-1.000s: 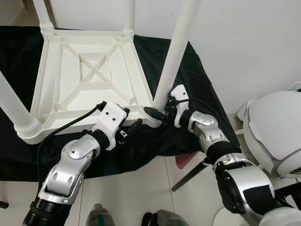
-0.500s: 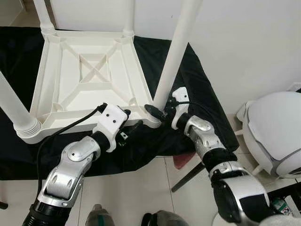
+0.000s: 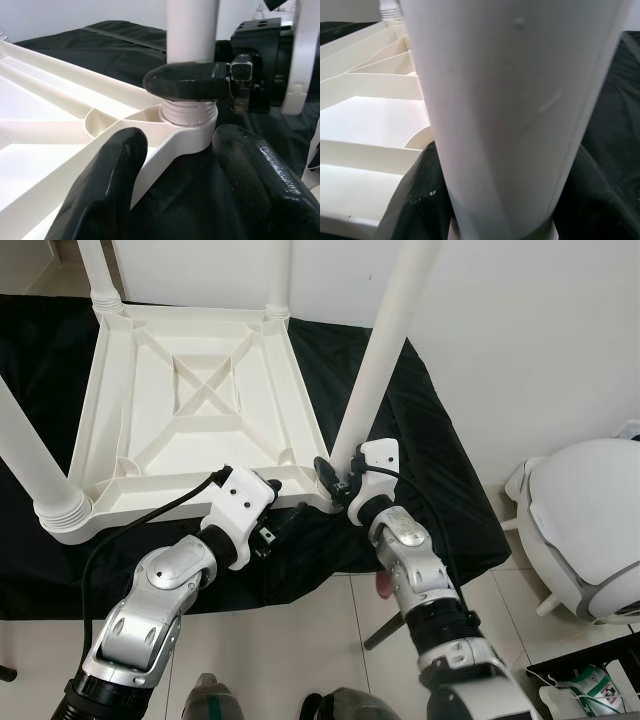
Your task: Building children table
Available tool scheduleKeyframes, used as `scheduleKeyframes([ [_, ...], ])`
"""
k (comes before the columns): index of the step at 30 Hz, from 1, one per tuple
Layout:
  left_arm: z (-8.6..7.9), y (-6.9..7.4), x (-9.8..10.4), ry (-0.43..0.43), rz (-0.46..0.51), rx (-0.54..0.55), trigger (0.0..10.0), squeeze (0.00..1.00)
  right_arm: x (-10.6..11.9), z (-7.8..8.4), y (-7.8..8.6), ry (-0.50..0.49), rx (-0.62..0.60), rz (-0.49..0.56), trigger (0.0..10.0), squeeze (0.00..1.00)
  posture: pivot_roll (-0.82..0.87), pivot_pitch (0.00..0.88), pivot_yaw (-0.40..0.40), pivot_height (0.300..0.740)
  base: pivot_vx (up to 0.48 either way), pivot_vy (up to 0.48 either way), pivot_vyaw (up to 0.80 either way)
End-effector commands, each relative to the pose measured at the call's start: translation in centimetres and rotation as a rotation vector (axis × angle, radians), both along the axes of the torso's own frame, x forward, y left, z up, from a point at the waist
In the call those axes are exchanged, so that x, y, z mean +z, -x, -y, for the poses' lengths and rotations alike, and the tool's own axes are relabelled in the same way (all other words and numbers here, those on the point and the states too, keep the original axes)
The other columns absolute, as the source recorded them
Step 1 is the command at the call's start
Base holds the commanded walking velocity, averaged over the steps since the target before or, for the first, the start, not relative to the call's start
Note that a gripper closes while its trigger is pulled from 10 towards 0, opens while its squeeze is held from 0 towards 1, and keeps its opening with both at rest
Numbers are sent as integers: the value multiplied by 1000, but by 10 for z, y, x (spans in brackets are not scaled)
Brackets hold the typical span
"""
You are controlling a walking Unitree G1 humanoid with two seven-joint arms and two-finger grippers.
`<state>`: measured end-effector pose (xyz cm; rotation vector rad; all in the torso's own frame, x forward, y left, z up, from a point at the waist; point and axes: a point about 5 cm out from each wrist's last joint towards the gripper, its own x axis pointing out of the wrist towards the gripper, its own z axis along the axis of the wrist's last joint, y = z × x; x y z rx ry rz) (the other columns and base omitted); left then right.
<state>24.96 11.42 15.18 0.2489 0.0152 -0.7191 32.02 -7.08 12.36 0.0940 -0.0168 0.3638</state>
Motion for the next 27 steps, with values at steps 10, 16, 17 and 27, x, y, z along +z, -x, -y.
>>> scheduleKeyframes([
  [10, 6, 1, 0, 4, -9, -51, 10000, 0, -5, -3, 8, 34, 1, -50, 0, 0, 67, 0, -134, 740, 0, 0, 0],
  [16, 6, 1, 0, 3, -5, -51, 10000, 0, 1, 3, 4, 94, -12, -21, 10000, 0, 72, 0, -135, 740, 0, 0, 0],
  [17, 6, 0, 0, 2, -3, -52, 10000, 0, 1, 7, 2, 101, -9, -24, 10000, 0, 72, 0, -134, 740, 0, 0, 0],
  [27, 9, -4, 3, 5, 9, -62, 10000, 0, -3, 35, -9, 47, 141, -15, 10000, 1000, 69, 0, -130, 740, 0, 0, 0],
])
